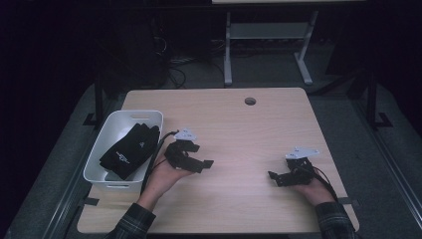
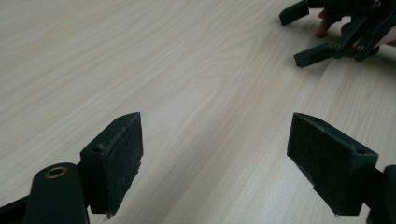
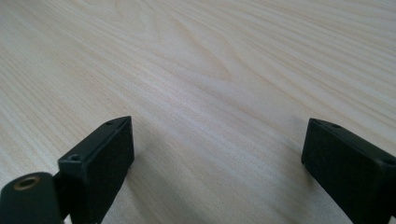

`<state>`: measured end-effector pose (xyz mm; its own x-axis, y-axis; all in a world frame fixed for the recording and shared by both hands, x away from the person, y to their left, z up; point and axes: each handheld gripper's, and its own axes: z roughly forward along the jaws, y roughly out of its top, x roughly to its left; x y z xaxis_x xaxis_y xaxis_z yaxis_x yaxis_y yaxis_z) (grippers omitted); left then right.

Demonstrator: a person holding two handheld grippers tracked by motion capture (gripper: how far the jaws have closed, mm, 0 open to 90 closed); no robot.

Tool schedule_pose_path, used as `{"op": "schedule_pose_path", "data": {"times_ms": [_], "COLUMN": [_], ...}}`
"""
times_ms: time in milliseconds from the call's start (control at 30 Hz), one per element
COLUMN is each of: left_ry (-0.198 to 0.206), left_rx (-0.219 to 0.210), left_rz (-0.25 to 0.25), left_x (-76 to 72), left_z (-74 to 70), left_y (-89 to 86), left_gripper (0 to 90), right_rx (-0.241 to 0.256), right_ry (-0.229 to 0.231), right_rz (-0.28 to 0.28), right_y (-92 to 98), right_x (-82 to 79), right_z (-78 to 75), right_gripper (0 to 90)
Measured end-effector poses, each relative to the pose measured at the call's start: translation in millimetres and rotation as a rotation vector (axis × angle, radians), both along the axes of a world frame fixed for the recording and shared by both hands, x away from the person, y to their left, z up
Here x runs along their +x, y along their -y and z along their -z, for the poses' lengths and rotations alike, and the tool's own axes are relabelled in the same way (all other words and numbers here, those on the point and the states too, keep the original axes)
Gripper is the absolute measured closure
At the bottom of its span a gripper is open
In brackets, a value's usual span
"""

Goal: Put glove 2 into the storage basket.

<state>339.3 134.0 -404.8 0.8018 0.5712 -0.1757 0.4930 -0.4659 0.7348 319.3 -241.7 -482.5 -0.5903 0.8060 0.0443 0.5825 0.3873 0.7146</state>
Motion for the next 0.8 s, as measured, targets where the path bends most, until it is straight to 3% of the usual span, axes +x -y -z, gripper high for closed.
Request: {"op": "schedule_pose_path", "data": {"times_ms": [500, 700, 800], "left_ry": [0.002, -0.012, -0.004], "left_rx": [0.055, 0.081, 0.114], "left_rz": [0.042, 0.039, 0.049], "left_x": [-7.3, -7.0, -6.7], "left_z": [47.0, 58.0, 61.7], "left_y": [15.8, 15.4, 15.7], "left_gripper": [17.7, 17.6, 17.6], "right_rx": [-0.002, -0.002, -0.002], "right_ry": [0.004, 0.006, 0.007], "right_rz": [-0.002, -0.006, -0.007], "right_y": [0.2, 0.1, 0.1], "right_x": [0.2, 0.3, 0.3], "right_z": [0.1, 0.2, 0.2], "right_gripper": [9.2, 9.2, 9.2]}}
